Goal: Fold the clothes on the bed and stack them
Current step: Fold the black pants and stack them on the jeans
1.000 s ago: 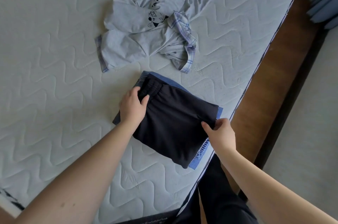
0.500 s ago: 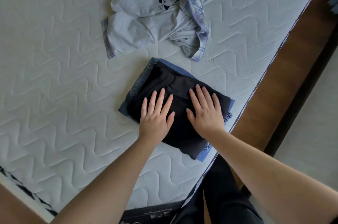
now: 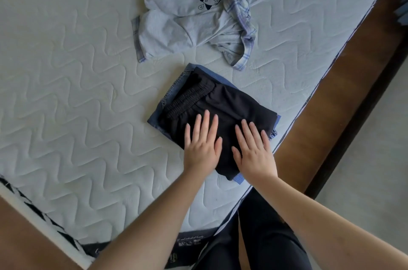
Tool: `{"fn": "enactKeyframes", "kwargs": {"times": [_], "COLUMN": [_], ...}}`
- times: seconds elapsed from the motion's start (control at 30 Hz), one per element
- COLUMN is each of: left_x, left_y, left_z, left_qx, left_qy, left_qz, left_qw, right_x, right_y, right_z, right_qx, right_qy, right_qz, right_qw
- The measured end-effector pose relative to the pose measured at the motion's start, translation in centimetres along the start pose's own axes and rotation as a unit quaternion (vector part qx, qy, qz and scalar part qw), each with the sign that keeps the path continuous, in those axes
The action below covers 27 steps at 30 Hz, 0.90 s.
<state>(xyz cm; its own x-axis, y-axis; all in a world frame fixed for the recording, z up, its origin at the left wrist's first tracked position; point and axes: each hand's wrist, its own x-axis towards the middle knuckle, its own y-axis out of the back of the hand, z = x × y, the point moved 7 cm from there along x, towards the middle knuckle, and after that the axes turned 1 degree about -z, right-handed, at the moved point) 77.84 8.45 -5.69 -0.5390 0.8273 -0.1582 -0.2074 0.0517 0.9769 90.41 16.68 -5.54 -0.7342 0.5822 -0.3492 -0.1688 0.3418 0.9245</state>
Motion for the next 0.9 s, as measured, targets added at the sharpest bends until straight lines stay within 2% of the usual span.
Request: {"fn": "enactKeyframes", "kwargs": {"times": [0.1,0.23,0.43,0.53,0.7,0.9], "left_x": [-4.8,-8.7,-7.6,-7.1,-8.7,-12.2], "left_y": [-1.3,-1.5,4.3,10.1,21.0,28.2], "left_z": [3.0,4.2,3.4,3.5,5.1,6.5], "left_qx": [-0.027,-0.008,-0.023,-0.005,0.023,0.053], "left_qy": [-0.004,-0.017,-0.03,-0.056,-0.118,-0.125], "left_qz": [-0.035,-0.115,-0.204,-0.184,-0.105,-0.063], "left_qw": [0.999,0.993,0.978,0.981,0.987,0.989], "right_x": [-2.8,-4.6,-6.7,-8.3,-12.6,-18.1], "right_y": [-0.7,-0.7,7.1,12.0,19.6,26.5], "right_z": [-0.9,-0.2,0.8,1.2,1.0,2.2], "right_qx": [0.018,0.019,-0.003,-0.007,0.003,0.041], "right_qy": [0.027,0.042,0.031,0.027,0.02,0.01], "right_qz": [-0.03,-0.107,-0.089,-0.069,-0.032,0.057], "right_qw": [0.999,0.993,0.996,0.997,0.999,0.997]}}
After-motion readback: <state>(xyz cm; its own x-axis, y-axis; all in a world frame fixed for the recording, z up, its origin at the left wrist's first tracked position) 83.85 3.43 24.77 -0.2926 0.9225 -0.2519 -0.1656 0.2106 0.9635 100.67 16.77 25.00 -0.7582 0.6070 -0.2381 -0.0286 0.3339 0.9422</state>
